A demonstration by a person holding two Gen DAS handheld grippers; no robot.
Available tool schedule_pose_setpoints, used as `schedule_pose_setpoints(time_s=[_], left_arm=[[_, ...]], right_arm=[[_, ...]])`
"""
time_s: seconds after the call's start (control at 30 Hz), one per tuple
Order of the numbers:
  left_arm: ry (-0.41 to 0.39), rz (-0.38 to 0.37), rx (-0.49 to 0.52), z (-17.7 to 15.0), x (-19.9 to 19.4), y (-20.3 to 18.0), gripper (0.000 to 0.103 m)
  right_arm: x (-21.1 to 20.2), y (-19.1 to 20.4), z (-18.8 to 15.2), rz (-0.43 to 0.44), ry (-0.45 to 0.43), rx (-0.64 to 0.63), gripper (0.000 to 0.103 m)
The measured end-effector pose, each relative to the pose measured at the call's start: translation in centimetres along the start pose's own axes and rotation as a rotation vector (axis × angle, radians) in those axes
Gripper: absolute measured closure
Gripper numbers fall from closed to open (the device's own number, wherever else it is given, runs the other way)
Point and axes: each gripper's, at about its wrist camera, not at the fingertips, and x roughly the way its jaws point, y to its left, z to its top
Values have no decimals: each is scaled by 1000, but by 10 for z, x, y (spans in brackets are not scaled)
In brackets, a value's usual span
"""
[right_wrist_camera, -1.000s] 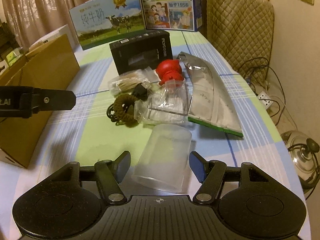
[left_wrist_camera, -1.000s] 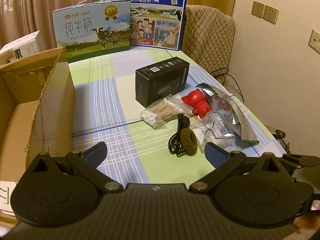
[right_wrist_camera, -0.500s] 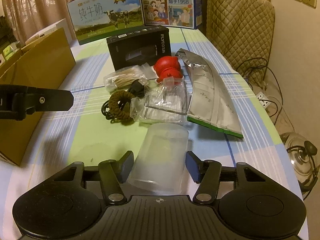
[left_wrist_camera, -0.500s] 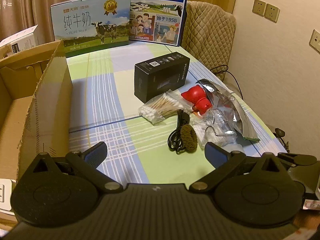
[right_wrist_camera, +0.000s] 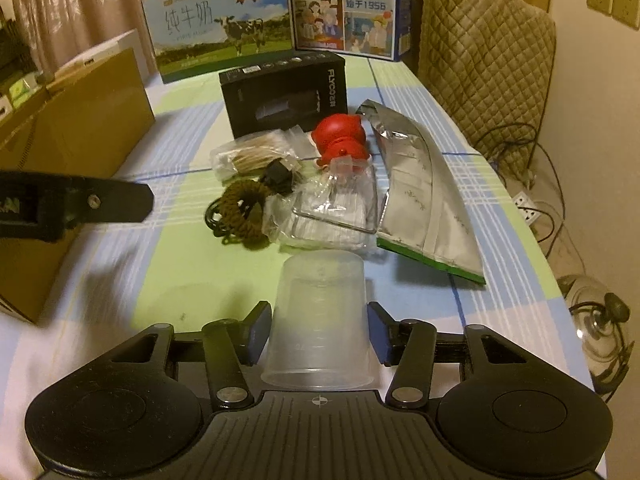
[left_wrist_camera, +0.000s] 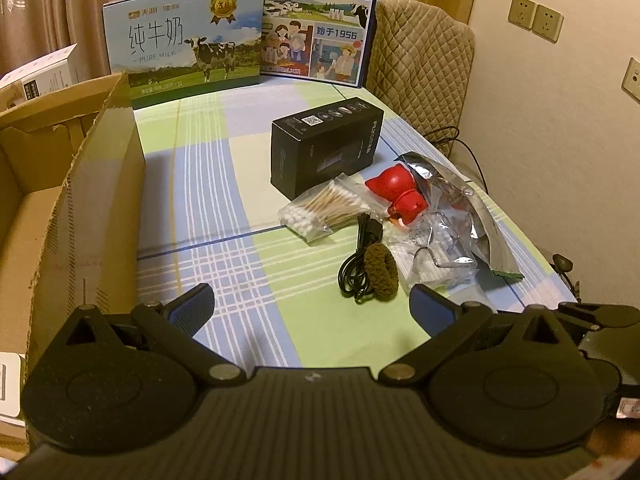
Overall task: Organize objects
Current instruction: 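Grasp the clear plastic cup with the right tool, then grasp the brown coiled cable with the left tool while the right tool holds the cup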
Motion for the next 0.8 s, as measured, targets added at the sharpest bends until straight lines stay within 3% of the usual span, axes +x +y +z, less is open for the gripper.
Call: schedule_pose_setpoints(time_s=[0.3,0.47,0.67,0.8], left_arm=[[-1,-1,-4,1,1,0,1],[0,-2,-1,0,1,1,1],[-5,-15,9,-1,3,-1,2],[-1,-34,17,-3,10,-6,15]], right_arm=[[6,10,0,-47,15,-79,54],[-14,2,7,5,-10,-23,54],[-37,-18,14,-19,-49,42,54],[-39,-31,17,-23,-53,89,54]])
